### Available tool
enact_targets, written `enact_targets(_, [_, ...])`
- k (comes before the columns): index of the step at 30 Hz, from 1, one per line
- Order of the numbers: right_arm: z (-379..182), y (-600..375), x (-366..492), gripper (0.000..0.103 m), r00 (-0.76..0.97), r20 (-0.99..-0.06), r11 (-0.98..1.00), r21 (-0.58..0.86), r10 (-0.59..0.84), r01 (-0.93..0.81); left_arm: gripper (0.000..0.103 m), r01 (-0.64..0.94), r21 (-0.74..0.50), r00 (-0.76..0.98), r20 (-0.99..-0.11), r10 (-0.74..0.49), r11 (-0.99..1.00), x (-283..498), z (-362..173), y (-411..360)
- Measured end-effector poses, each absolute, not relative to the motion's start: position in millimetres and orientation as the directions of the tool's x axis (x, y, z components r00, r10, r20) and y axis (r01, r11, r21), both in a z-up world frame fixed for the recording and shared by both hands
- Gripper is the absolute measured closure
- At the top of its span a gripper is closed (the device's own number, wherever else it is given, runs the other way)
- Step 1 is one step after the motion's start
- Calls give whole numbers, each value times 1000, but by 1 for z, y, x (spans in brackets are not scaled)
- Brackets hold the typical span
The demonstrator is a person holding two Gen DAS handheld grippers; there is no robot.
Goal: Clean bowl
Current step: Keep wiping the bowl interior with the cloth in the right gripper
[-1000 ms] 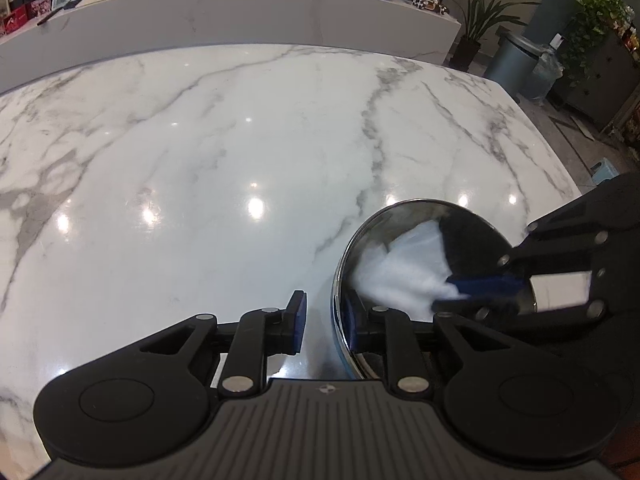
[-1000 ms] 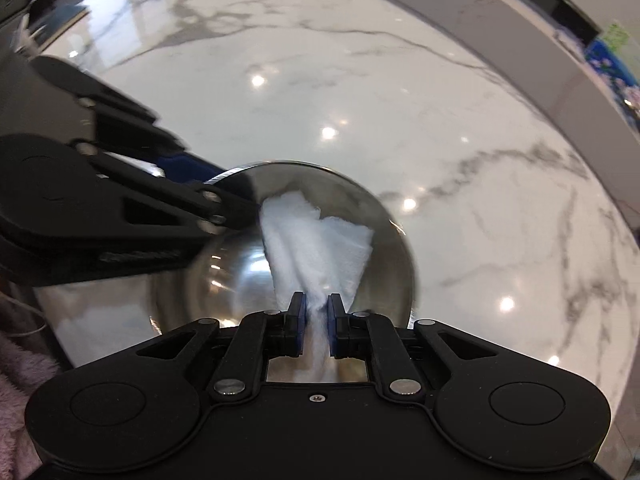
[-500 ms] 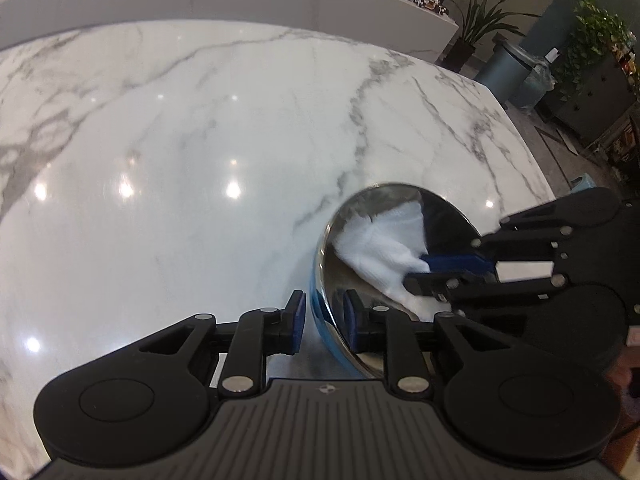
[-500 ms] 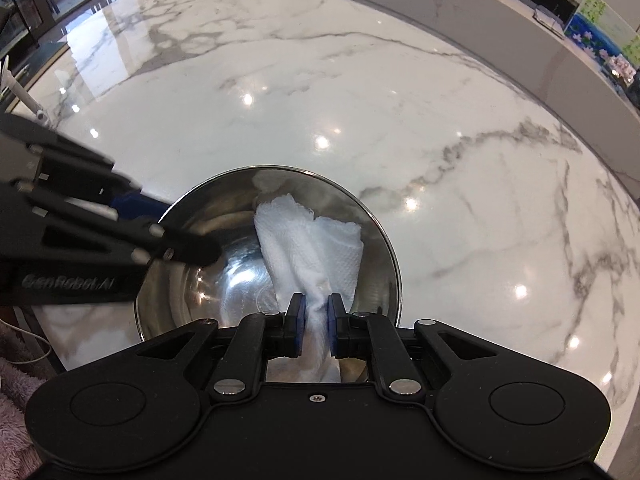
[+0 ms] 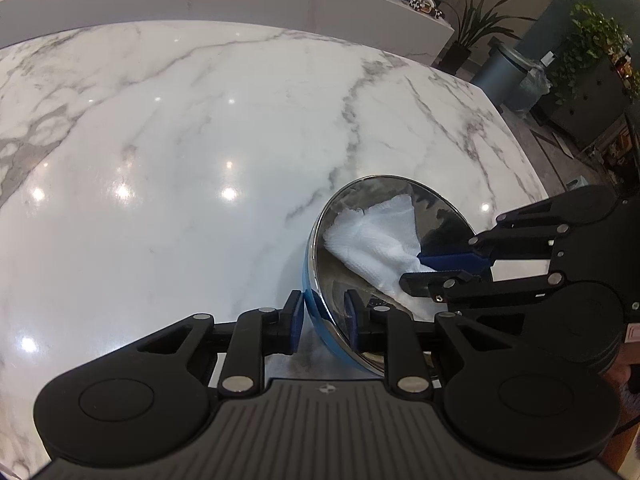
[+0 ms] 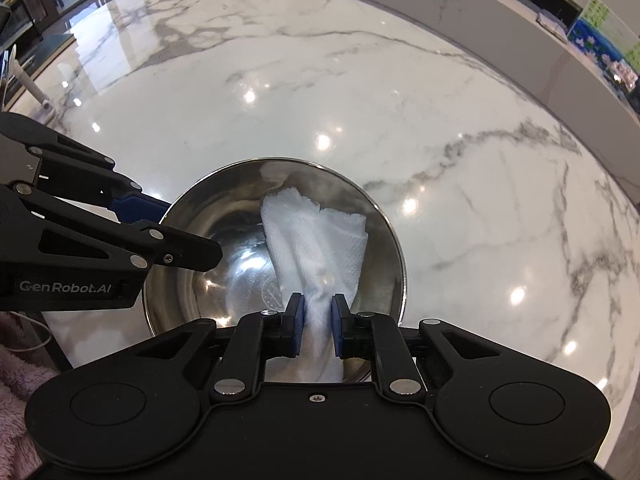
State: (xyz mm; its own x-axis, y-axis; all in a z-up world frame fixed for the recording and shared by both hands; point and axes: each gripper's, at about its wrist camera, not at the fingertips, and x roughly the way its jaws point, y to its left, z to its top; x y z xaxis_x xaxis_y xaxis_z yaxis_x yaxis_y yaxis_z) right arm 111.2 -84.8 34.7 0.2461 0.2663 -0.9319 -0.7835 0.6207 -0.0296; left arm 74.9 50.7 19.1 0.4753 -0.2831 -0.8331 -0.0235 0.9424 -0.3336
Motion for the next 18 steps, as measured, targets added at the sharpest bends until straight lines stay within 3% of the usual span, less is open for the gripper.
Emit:
enact_targets(7, [34,-77,108,90,183,-930,607,51,318,-793,83,-18,-309,476,-839,-264,951,75,21,45])
enact_targets(18, [33,-75,97,92,309,-932,559,-157,188,-814,84,34,-184,490,-854,-176,982,76,28,32])
